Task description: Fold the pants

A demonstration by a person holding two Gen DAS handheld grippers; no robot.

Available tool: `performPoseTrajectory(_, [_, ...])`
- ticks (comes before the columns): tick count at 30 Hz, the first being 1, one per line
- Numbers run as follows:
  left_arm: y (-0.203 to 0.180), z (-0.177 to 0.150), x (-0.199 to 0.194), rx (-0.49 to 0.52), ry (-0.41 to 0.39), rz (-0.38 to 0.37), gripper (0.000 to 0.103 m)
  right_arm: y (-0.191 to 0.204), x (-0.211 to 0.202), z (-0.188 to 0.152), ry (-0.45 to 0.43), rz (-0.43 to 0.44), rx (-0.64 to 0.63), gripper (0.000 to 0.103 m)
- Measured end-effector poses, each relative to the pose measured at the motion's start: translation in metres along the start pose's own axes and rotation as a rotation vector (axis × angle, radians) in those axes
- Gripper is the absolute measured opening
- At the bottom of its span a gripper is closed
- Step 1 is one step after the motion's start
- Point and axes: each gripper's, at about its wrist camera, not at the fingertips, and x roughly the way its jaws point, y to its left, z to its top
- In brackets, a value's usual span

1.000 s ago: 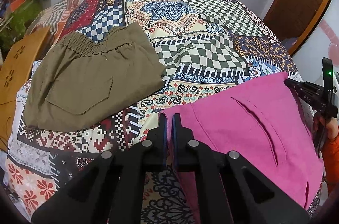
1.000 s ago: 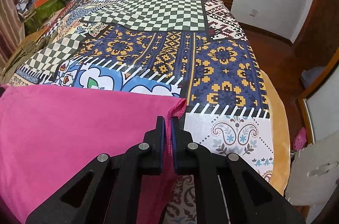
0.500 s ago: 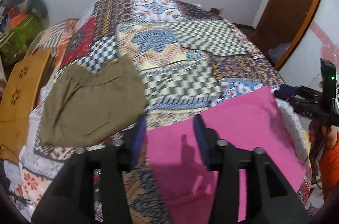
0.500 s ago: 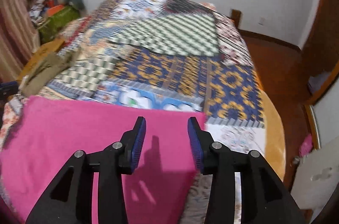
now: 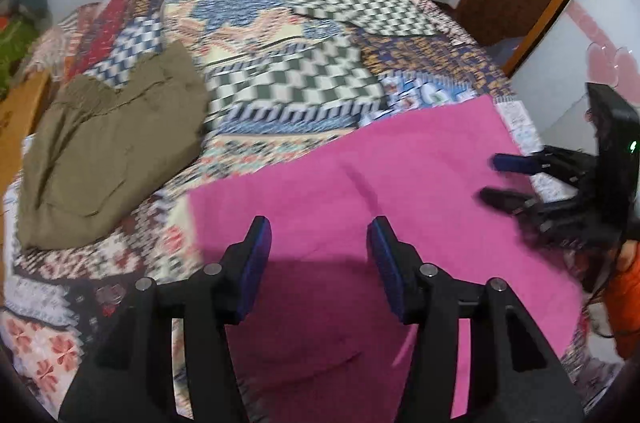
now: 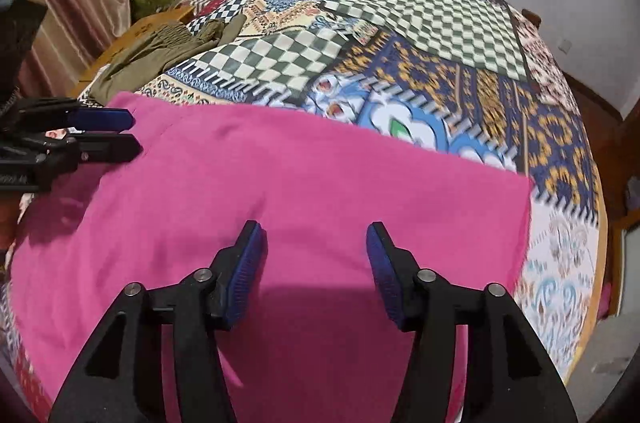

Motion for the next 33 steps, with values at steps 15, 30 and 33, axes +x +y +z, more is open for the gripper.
performPoseTrajectory(15, [0.015, -0.049, -0.043, -0.046, -0.052, 0.077, 0.056, -0.041, -0.045, -0.069, 0.048, -0.144, 0.158, 0.057])
performPoseTrajectory(30, [0.003, -0.086, -0.122, -0.219, -0.15, -0.012, 0.056, 0.023, -0.119, -0.046, -0.178, -0.075, 0.074, 0.057])
performPoseTrajectory(33, [-0.004, -0.097, -0.123, -0.23, -0.137, -0.034, 0.056, 0.039, -0.117, -0.047, -0.18, -0.056, 0.043, 0.057])
